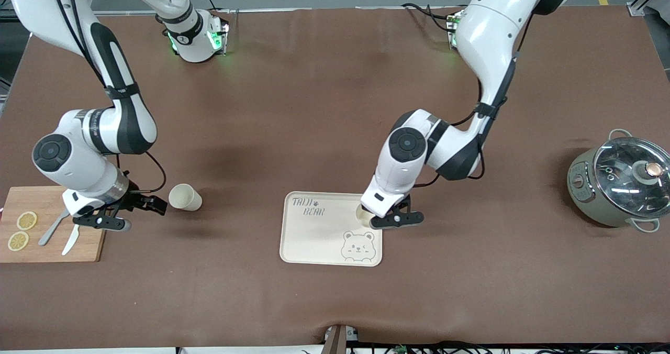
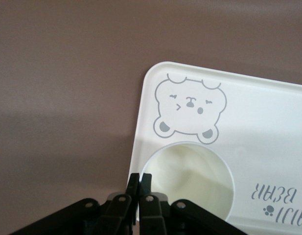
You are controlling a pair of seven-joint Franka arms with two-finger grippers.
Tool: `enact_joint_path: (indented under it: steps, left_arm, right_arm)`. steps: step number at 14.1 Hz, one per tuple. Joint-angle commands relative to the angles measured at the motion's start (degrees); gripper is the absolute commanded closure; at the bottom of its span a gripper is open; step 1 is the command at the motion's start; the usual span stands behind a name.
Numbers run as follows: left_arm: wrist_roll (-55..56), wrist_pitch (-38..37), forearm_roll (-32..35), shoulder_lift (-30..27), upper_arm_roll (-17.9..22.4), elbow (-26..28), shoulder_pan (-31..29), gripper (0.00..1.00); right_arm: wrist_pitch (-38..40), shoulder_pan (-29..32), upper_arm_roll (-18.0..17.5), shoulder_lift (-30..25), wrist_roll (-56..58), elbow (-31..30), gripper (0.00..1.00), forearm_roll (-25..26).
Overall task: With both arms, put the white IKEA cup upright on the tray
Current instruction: 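Lower the cup onto the tray while the right gripper grasps the other cup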
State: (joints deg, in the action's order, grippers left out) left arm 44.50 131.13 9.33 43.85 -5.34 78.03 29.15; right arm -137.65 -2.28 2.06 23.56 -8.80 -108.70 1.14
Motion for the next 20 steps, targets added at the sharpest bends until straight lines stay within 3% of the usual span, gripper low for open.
enact_joint_path:
  steps: [1,20]
  left_arm:
    - [2.43,1.66,1.39,3.08,1.47,-3.24,1.61,1.0]
    - [5.42,7.3,1.57,5.99,1.65,-3.15,2.84,1.0]
  right_arm:
    - [-0.87,0.34,-0.21,-1.23,-0.16,-3.17,0.0,0.53]
    - [-6.23,0.26,-0.21,-0.27,-0.07,-7.31,0.0,0.53]
